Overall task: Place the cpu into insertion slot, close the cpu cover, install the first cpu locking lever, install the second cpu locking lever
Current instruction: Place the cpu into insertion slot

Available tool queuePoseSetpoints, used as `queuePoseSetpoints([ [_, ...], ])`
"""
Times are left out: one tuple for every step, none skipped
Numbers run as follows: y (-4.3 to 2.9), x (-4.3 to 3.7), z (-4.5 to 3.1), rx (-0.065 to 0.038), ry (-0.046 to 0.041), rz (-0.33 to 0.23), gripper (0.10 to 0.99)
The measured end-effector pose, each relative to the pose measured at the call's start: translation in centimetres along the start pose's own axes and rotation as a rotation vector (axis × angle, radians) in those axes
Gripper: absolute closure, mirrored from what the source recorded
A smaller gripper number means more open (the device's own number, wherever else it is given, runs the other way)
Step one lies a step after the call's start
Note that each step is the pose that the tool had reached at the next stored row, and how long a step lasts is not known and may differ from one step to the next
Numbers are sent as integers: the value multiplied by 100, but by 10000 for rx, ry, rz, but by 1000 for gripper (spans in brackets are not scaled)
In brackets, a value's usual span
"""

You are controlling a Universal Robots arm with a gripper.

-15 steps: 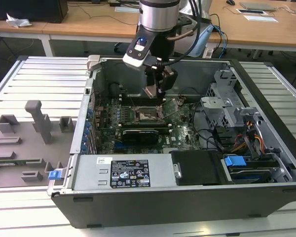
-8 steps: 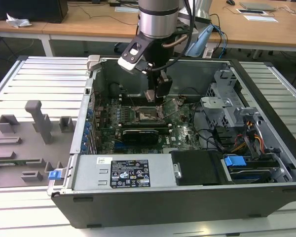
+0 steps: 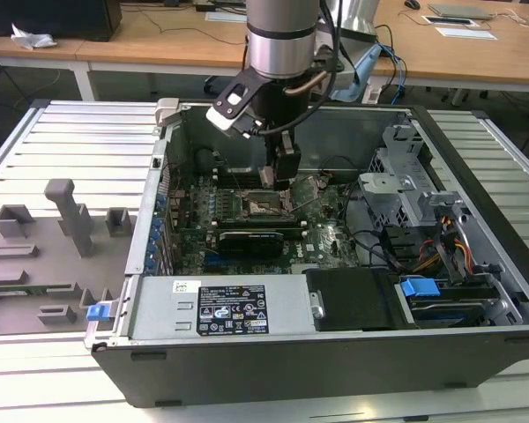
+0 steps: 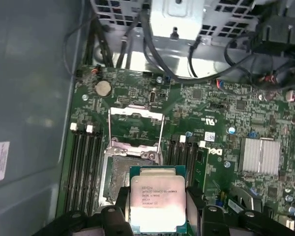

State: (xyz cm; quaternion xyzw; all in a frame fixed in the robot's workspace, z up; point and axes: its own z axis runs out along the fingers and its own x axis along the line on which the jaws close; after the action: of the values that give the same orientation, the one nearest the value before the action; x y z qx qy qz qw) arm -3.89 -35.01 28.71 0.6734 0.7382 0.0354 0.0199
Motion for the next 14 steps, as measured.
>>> queuePoseSetpoints([
  [-2, 0, 25, -4, -17, 213, 545],
  [-3, -1, 38, -6, -25, 317, 545],
  [-4, -1, 52, -8, -35, 438, 545],
  [-6, -1, 73, -12, -48, 609, 545],
  [-9, -2, 105, -16, -68, 860, 545],
  [-9, -2, 115, -18, -81, 1017, 545],
  [-9, -2, 115, -18, -84, 1036, 545],
  [-10, -2, 115, -18, -84, 1038, 545],
  [-10, -2, 116, -18, -83, 1040, 545],
  [-10, -2, 116, -19, -83, 1041, 545],
  [-10, -2, 116, -20, -83, 1042, 545],
  [-10, -2, 117, -20, -83, 1042, 545],
  [-10, -2, 124, -22, -78, 1042, 545],
  [-11, -2, 132, -19, -83, 1042, 545],
])
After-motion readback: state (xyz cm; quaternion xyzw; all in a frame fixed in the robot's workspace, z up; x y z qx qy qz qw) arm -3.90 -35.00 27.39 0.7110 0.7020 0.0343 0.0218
